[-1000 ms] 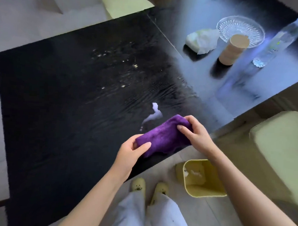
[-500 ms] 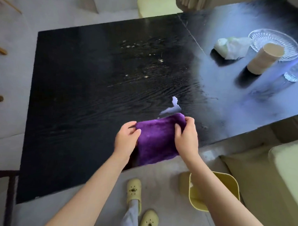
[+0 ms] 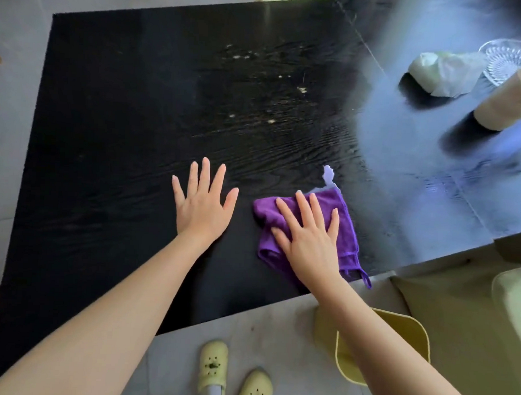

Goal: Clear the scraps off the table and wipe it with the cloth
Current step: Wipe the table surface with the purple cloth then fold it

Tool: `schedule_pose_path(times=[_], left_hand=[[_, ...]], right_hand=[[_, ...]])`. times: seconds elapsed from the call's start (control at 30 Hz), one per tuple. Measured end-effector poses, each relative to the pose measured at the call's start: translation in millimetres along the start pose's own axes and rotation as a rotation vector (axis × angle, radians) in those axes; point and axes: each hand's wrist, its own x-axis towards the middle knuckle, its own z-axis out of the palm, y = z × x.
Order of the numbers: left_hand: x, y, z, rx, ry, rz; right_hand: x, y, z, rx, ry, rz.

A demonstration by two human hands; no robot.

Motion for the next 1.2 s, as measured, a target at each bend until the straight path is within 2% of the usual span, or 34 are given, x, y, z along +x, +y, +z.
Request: schedule_pose_path(times=[0.17, 0.3, 0.37, 0.5, 0.63, 0.83, 1.0, 1.2], left_hand=[[1.2, 1.4, 1.7, 0.022, 0.019, -0.004], [2.0, 1.1, 0.7, 0.019, 0.016, 0.003], [2.5, 0.5, 1.1, 0.028, 0.013, -0.001], [5.4, -1.0, -0.7, -0.064, 0.0, -0.021], [28.3, 11.4, -5.2, -0.034, 0.021, 0.025], [38.9, 15.0, 3.7, 0.025, 0.049, 0.02], [40.3, 15.0, 3.9, 0.027, 0.046, 0.015], [39.9, 16.6, 1.5, 0.007, 0.044, 0.018]], right_hand=[[54.2, 1.9, -6.7, 0.091, 0.069, 0.017], [28.1, 11.0, -11.7, 0.132, 0.214, -0.143], [3.2, 26.4, -10.1, 0.086, 0.216, -0.154], [-11.2, 50.3, -9.6, -0.019, 0.121, 0.042], [50.9, 50.5, -11.9, 0.041, 0.11, 0.204], [152.3, 41.0, -14.5, 0.076, 0.135, 0.17], [170.4, 43.0, -19.1, 0.134, 0.192, 0.126], [164.2, 25.2, -10.8, 0.162, 0.256, 0.339]])
